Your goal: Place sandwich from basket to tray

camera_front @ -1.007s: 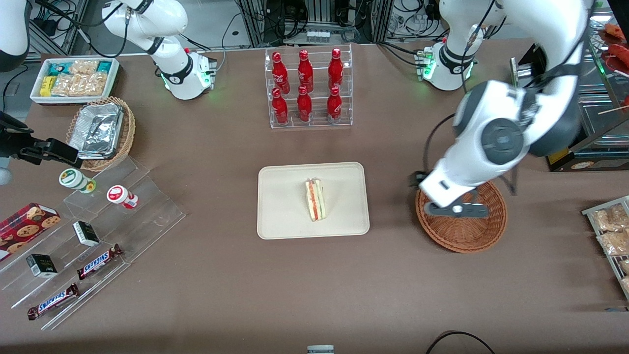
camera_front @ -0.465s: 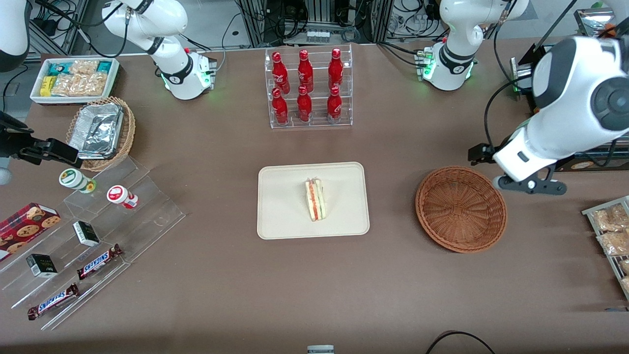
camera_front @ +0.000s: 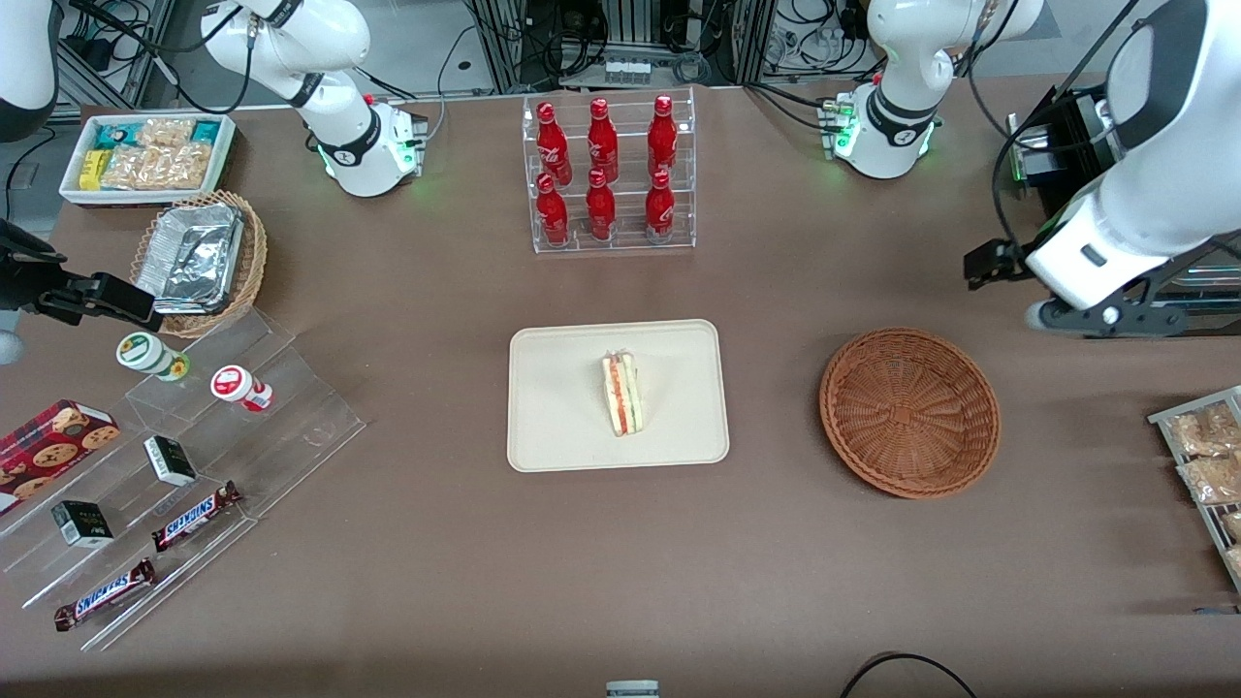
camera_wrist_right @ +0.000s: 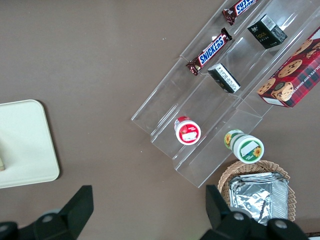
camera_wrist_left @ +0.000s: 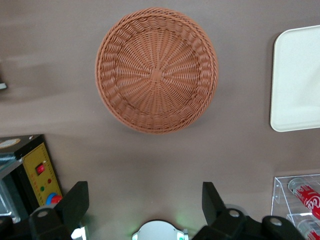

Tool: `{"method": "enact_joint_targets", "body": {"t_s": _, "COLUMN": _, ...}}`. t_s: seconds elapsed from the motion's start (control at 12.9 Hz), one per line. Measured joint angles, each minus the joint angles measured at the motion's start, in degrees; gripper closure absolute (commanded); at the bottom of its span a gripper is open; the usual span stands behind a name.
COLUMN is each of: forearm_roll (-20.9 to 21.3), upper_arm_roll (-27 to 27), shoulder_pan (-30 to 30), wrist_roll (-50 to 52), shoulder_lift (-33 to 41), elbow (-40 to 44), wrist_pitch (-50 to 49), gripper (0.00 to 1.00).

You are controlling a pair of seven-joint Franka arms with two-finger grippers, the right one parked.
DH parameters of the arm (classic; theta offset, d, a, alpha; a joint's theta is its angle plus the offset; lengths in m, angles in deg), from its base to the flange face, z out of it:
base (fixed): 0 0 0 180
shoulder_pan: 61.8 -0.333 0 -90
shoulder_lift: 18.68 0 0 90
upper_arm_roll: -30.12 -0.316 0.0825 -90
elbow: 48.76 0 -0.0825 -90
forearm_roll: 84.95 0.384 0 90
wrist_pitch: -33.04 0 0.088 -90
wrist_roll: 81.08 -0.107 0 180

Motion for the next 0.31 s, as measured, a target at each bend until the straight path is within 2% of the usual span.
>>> {"method": "enact_joint_targets", "body": {"t_s": 0.31, "forearm_roll": 0.0, "upper_arm_roll": -2.8, "shoulder_pan": 0.0, "wrist_roll": -0.3, "shoulder_lift": 1.7, "elbow": 0.7, "wrist_pitch": -1.3, "gripper": 0.00}}
